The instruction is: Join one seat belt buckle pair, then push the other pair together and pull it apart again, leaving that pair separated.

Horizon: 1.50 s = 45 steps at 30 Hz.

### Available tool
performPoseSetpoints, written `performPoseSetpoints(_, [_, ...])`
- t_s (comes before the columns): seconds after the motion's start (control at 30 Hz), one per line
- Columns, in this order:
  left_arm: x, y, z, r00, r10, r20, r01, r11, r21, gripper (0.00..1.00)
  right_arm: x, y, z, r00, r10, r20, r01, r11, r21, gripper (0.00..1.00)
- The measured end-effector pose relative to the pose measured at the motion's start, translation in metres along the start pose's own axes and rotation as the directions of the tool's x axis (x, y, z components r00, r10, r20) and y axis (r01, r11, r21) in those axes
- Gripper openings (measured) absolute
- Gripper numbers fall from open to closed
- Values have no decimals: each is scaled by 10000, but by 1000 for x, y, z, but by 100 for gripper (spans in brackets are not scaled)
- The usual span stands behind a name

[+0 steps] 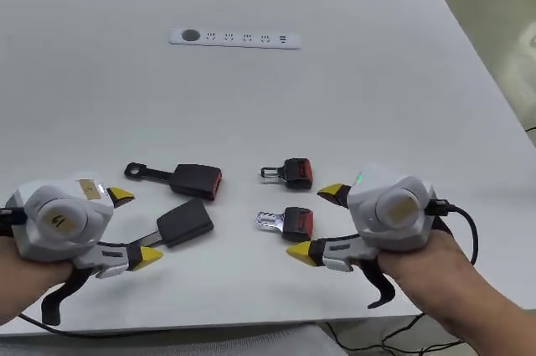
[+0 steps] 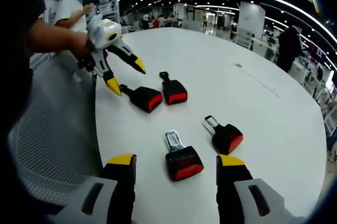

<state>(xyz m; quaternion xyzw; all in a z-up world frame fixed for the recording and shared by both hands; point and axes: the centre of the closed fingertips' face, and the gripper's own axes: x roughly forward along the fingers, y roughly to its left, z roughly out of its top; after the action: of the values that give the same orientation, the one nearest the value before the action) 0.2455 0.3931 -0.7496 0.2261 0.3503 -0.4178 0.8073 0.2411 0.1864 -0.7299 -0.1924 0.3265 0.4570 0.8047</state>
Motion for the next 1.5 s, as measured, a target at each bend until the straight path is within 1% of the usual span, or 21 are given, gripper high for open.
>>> performPoseSetpoints(0.13, [6,-3,-3,9997,-167,-197,165,9998,-104,53,8,-2,-7,9990,320,-301,-323,9994,-100,57])
performPoseSetpoints(0.2, [9,-6,0,9996,-229,-172,227,9997,-120,52,11,-3,-7,9985,429,-348,-438,9987,-267,53])
performPoseSetpoints(0.27, [12,-14,1,9976,-641,-251,640,9979,-36,52,16,-6,-10,9981,489,-387,-502,9981,-345,50])
performPoseSetpoints(0.3, [13,-16,2,9969,-726,-287,726,9974,-3,51,18,-7,-11,9978,509,-426,-525,9980,-361,49])
performPoseSetpoints(0.47, [19,-20,4,9929,-1131,-376,1144,9928,362,44,22,-8,-10,9948,837,-583,-867,9950,-494,44])
performPoseSetpoints(0.5, [21,-20,5,9923,-1170,-397,1187,9920,436,44,22,-7,-10,9934,962,-630,-997,9935,-542,43])
performPoseSetpoints(0.53, [23,-19,7,9917,-1207,-433,1231,9906,589,44,24,-4,-13,9884,1288,-808,-1342,9889,-645,43])
performPoseSetpoints(0.57, [25,-20,9,9913,-1242,-442,1269,9899,625,44,24,-6,-14,9887,1242,-835,-1299,9893,-668,42])
performPoseSetpoints(0.63, [28,-22,13,9894,-1365,-498,1400,9873,749,43,26,-5,-17,9837,1520,-965,-1593,9845,-733,40])
performPoseSetpoints(0.8, [37,-23,18,9868,-1493,-621,1560,9801,1224,42,28,-6,-21,9792,1558,-1297,-1697,9800,-1039,38])
performPoseSetpoints(0.9, [44,-27,21,9834,-1637,-779,1740,9729,1525,41,31,-6,-25,9745,1699,-1465,-1879,9749,-1193,35])
performPoseSetpoints(0.97, [48,-30,21,9804,-1763,-876,1890,9675,1679,41,31,-5,-29,9694,1867,-1595,-2120,9640,-1603,32])
performPoseSetpoints(1.0, [49,-30,20,9796,-1743,-1004,1899,9658,1764,41,30,-6,-31,9702,1801,-1621,-2033,9690,-1402,31])
performPoseSetpoints(1.07, [50,-33,20,9747,-1947,-1095,2129,9582,1913,41,30,-5,-30,9723,1820,-1466,-1995,9731,-1152,32])
performPoseSetpoints(1.2, [52,-38,24,9703,-2136,-1131,2339,9479,2163,40,33,-6,-40,9668,1743,-1869,-2005,9708,-1319,33])
performPoseSetpoints(1.23, [51,-40,25,9668,-2260,-1194,2485,9403,2327,40,33,-6,-39,9696,1662,-1794,-1920,9717,-1375,33])
performPoseSetpoints(1.27, [52,-41,25,9655,-2311,-1201,2546,9346,2483,40,33,-5,-34,9694,1681,-1789,-1946,9704,-1430,33])
performPoseSetpoints(1.3, [52,-40,25,9650,-2327,-1206,2564,9339,2492,40,34,-6,-33,9691,1681,-1807,-1946,9707,-1407,33])
performPoseSetpoints(1.4, [51,-43,27,9636,-2372,-1233,2623,9278,2653,38,33,-6,-35,9683,1717,-1814,-2020,9654,-1647,32])
performPoseSetpoints(1.43, [50,-44,27,9623,-2431,-1223,2691,9165,2960,38,33,-5,-35,9675,1797,-1779,-2117,9604,-1809,32])
performPoseSetpoints(1.5, [50,-44,26,9626,-2410,-1234,2678,9147,3026,38,33,-5,-36,9659,1898,-1760,-2231,9551,-1947,32])
